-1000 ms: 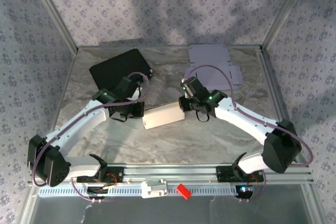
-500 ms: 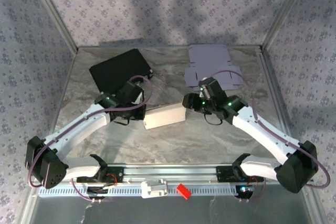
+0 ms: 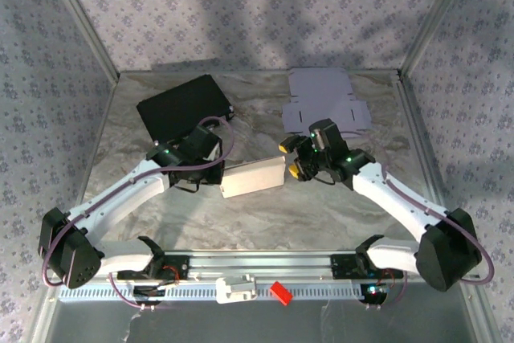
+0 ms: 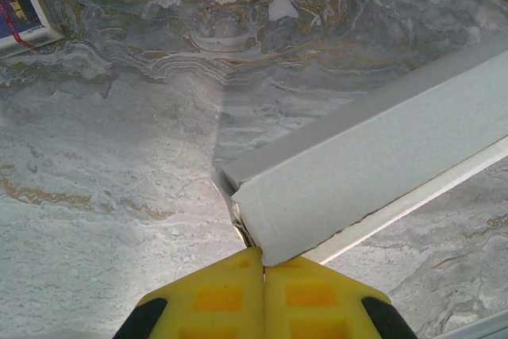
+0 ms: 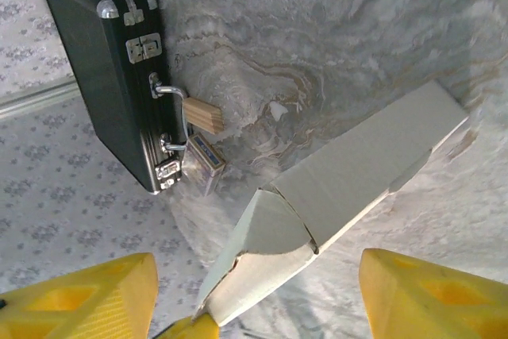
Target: Fold the paper box
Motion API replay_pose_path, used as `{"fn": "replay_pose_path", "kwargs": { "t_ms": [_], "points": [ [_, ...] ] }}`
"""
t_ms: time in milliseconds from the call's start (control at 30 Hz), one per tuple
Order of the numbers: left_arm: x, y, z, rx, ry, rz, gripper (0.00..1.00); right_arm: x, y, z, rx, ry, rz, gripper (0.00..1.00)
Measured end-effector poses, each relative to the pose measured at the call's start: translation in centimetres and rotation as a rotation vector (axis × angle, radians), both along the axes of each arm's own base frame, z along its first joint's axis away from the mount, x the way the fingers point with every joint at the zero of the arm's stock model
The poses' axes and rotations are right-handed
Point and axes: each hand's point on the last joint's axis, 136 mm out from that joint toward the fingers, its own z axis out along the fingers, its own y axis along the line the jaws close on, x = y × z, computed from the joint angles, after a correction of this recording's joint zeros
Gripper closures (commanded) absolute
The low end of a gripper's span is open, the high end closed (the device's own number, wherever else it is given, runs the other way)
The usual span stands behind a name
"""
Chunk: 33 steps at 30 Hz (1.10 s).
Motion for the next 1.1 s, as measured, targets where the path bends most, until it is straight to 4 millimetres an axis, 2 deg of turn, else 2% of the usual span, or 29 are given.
{"fn": "replay_pose_path", "kwargs": {
  "t_ms": [233,467,567,833,1033,1100],
  "points": [
    [0.0,-0.2,0.0,-0.003,-0.001,0.001,1.0,0.0,0.8,-1.6,0.039,0.081,-0.03,0.4],
    [0.0,-0.2,0.0,-0.003,0.0,0.001,1.0,0.0,0.8,-2.3,0.041,0.103,-0.042,0.6],
    [0.0,-0.2,0.0,-0.003,0.0,0.001,0.99,0.1,0.9,-2.4,0.043,0.104,-0.044,0.62],
    [-0.5,0.1,0.1,-0.014,0.022,0.034,0.66,0.1,0.9,-2.4,0.041,0.106,-0.045,0.64],
    [-1.1,0.4,3.6,-0.174,-0.01,0.127,0.43,0.1,0.9,-2.5,0.039,0.109,-0.044,0.65],
    [-0.7,0.8,4.7,-0.248,-0.007,0.194,0.42,0.1,0.8,-2.5,0.038,0.108,-0.043,0.66]
  ]
}}
